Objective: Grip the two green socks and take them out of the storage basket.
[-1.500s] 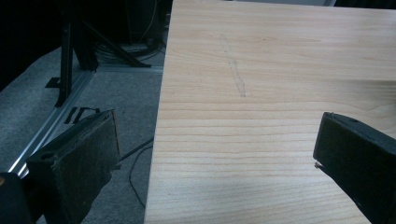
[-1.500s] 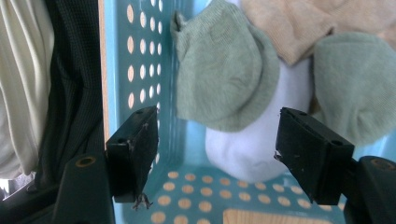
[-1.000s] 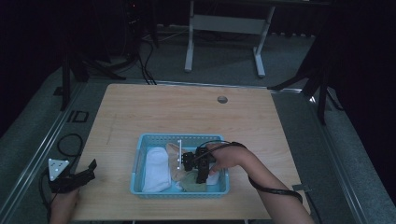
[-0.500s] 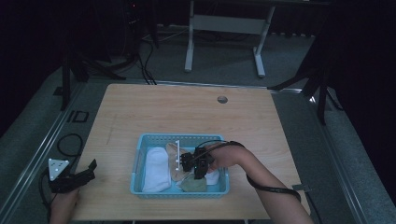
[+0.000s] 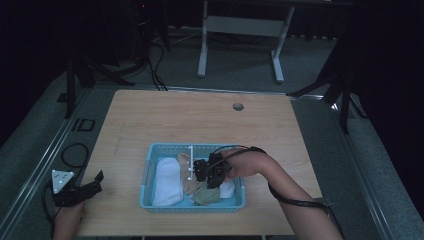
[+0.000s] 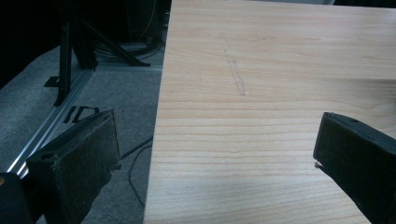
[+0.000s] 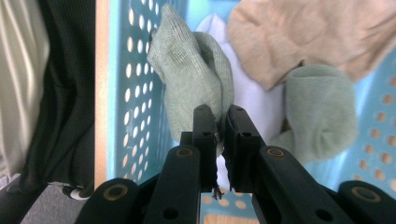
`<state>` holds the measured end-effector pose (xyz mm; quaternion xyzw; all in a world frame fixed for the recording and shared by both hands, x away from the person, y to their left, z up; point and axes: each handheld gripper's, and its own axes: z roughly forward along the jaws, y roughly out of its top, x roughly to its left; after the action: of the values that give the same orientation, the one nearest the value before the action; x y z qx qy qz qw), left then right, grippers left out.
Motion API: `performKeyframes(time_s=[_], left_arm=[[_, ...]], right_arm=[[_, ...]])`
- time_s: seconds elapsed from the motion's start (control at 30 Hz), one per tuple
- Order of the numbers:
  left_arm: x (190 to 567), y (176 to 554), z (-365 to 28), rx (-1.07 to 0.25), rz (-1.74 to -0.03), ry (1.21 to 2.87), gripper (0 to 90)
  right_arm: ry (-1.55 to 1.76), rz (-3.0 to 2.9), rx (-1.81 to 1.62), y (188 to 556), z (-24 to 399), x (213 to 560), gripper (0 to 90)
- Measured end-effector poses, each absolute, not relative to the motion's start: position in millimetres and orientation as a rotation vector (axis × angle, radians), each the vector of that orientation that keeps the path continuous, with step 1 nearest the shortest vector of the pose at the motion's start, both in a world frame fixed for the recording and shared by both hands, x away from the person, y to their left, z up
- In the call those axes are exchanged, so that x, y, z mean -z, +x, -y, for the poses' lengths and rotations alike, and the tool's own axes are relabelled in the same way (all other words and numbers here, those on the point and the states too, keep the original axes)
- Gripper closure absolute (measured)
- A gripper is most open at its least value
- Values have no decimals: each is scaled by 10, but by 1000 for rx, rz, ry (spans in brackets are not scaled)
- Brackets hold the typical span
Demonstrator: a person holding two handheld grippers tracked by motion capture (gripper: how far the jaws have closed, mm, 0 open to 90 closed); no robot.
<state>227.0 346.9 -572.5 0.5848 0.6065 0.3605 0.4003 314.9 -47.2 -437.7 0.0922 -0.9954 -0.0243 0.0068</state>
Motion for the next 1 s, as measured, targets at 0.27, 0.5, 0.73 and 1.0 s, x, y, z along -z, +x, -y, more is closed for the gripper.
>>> performKeyframes(time_s=[0.27,0.5,0.73,1.0], left_arm=[[5725,2271,-3471,-911,-1534,1481,7],[5724,2274,-3470,-911,-1538,1483,7],[5725,2273,-3470,-912,-1539,1482,7],[5725,2273,-3471,-911,-1538,1482,7]], right_arm=[[232,3172,135,3172,603,4019,835],[153,3205,170,3232,787,3770,835],[78,3242,165,3264,1000,3593,835],[3,3255,168,3293,1302,3552,835]])
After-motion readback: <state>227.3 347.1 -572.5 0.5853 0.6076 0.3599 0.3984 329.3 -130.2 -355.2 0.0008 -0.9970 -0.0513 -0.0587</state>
